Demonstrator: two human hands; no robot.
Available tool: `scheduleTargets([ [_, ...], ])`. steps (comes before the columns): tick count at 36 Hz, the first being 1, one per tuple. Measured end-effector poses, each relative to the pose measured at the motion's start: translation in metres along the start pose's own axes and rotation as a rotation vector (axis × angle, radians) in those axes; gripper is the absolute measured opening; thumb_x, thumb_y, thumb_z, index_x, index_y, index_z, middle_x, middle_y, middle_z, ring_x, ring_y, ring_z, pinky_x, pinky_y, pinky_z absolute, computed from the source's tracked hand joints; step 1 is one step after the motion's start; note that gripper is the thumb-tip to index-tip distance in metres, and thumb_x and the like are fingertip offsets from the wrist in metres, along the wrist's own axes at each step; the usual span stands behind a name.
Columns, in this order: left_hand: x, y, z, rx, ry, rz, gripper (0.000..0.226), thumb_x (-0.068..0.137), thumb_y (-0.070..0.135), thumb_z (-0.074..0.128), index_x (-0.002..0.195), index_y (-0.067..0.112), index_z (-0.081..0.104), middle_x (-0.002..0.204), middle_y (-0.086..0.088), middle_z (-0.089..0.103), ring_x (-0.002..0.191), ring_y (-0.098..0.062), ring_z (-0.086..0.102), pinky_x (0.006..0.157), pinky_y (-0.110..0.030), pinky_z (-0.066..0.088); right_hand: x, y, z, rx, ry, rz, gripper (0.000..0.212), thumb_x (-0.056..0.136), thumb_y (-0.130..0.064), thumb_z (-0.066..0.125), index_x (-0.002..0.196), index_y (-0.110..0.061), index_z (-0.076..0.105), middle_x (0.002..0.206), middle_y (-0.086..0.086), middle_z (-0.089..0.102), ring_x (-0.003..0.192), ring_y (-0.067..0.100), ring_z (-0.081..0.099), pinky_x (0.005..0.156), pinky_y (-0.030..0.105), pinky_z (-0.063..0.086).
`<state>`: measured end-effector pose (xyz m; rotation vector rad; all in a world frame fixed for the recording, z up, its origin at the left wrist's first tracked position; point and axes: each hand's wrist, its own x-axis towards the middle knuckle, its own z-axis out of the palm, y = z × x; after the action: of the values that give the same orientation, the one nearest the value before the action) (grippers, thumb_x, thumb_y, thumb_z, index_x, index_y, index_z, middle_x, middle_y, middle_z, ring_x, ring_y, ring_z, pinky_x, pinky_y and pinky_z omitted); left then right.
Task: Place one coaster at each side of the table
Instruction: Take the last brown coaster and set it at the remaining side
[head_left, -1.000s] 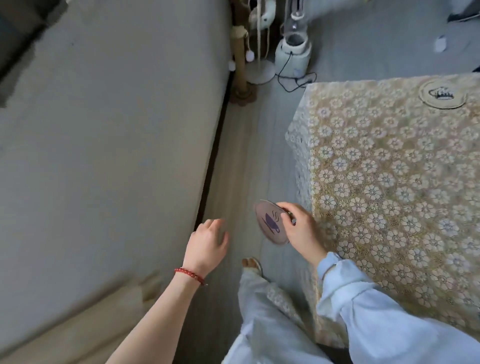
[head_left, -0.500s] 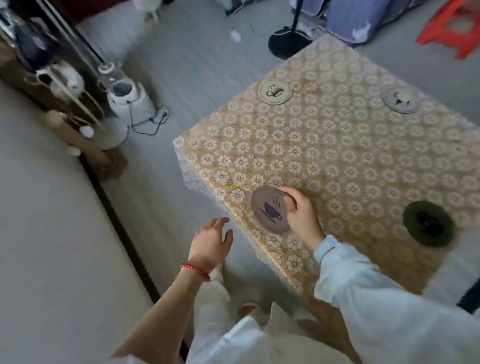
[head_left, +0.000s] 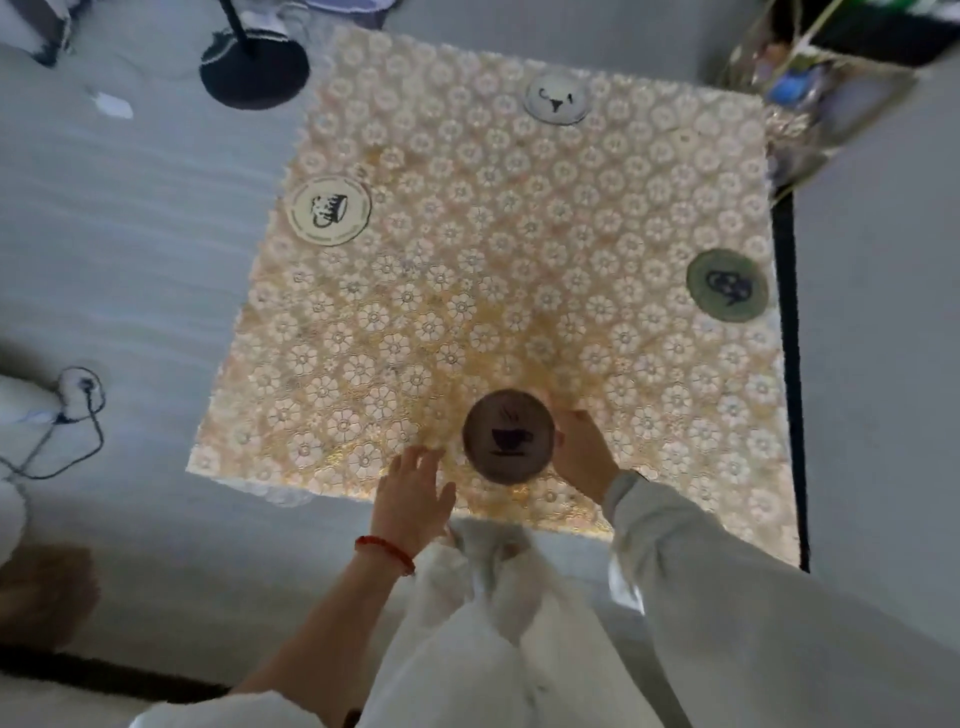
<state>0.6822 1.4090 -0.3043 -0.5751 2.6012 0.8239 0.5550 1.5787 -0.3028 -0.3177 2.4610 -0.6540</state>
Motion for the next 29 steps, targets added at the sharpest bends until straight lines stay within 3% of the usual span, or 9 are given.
scheduleTargets([
  [3,0.013,-0.002,0.004,0.084,-0.036,0.044,0.054,0.086,0.033,0.053,0.134,0.015,0.035,0.148,-0.012,0.028,0.136,-0.031,0.022,0.107,-0.049,0.030,-0.012,-0.004,0.007,-0.021,0.013,0.060,0.038,0.084,0.008,0.034,0.111,-0.013,0.050,0.100,0.024,0.060,0.095,0.036,0.051,0.075,0.034,0.035],
  [6,0.024,0.001,0.010,0.141,-0.078,0.072,0.059,0.085,0.034,0.052,0.136,0.014,0.030,0.148,-0.015,0.025,0.136,-0.034,0.019,0.105,-0.050,0.031,-0.017,-0.001,0.020,0.077,0.027,0.234,0.025,0.087,-0.001,0.040,0.109,-0.008,0.046,0.119,0.027,0.049,0.107,0.039,0.048,0.078,0.032,0.031],
  [8,0.028,0.004,0.014,0.147,-0.063,0.074,0.059,0.083,0.030,0.053,0.134,0.012,0.031,0.146,-0.016,0.027,0.134,-0.035,0.021,0.103,-0.051,0.033,-0.014,0.003,0.029,0.130,0.055,0.281,0.037,0.085,-0.001,0.041,0.122,-0.002,0.040,0.120,0.027,0.046,0.100,0.032,0.046,0.079,0.034,0.035],
  [11,0.035,0.006,0.019,0.181,-0.029,0.070,0.071,0.075,0.029,0.058,0.137,0.014,0.025,0.149,-0.014,0.021,0.137,-0.035,0.015,0.107,-0.058,0.022,-0.014,0.002,0.037,0.195,0.148,0.228,0.061,0.078,0.009,0.037,0.135,-0.011,0.025,0.105,0.026,0.047,0.089,0.028,0.037,0.080,0.042,0.042],
  [17,0.053,-0.003,0.023,0.262,-0.053,0.143,0.085,0.077,0.045,0.057,0.142,0.016,0.010,0.155,-0.011,0.003,0.141,-0.033,-0.004,0.111,-0.061,0.008,-0.011,0.000,0.040,0.263,0.144,0.228,0.066,0.079,0.007,0.036,0.139,-0.013,0.018,0.112,0.026,0.039,0.099,0.036,0.038,0.093,0.048,0.039],
  [19,0.054,-0.004,0.023,0.248,-0.054,0.166,0.085,0.078,0.051,0.056,0.142,0.017,0.012,0.155,-0.012,0.002,0.141,-0.034,-0.004,0.110,-0.062,0.009,-0.009,0.002,0.042,0.305,0.132,0.253,0.064,0.079,0.008,0.032,0.138,-0.012,0.020,0.111,0.026,0.043,0.094,0.030,0.034,0.089,0.039,0.037],
  [22,0.053,-0.004,0.023,0.244,-0.053,0.174,0.086,0.077,0.057,0.053,0.142,0.017,0.015,0.154,-0.014,0.004,0.141,-0.036,-0.002,0.109,-0.064,0.011,-0.009,0.008,0.048,0.286,0.144,0.228,0.065,0.077,0.006,0.031,0.138,-0.013,0.017,0.108,0.024,0.052,0.087,0.023,0.032,0.068,0.021,0.021],
  [26,0.052,-0.004,0.023,0.259,-0.055,0.194,0.085,0.075,0.053,0.058,0.141,0.017,0.018,0.154,-0.016,0.005,0.140,-0.039,-0.002,0.108,-0.066,0.011,-0.017,0.006,0.047,0.354,0.153,0.246,0.065,0.078,0.005,0.031,0.139,-0.017,0.018,0.109,0.017,0.049,0.087,0.023,0.032,0.077,0.025,0.027],
  [29,0.050,-0.005,0.025,0.268,-0.054,0.213,0.086,0.072,0.050,0.064,0.140,0.017,0.022,0.153,-0.019,0.009,0.139,-0.042,0.000,0.107,-0.068,0.012,-0.028,0.004,0.042,0.397,0.180,0.238,0.059,0.079,0.006,0.030,0.132,-0.019,0.029,0.097,0.010,0.046,0.085,0.023,0.032,0.072,0.034,0.033],
])
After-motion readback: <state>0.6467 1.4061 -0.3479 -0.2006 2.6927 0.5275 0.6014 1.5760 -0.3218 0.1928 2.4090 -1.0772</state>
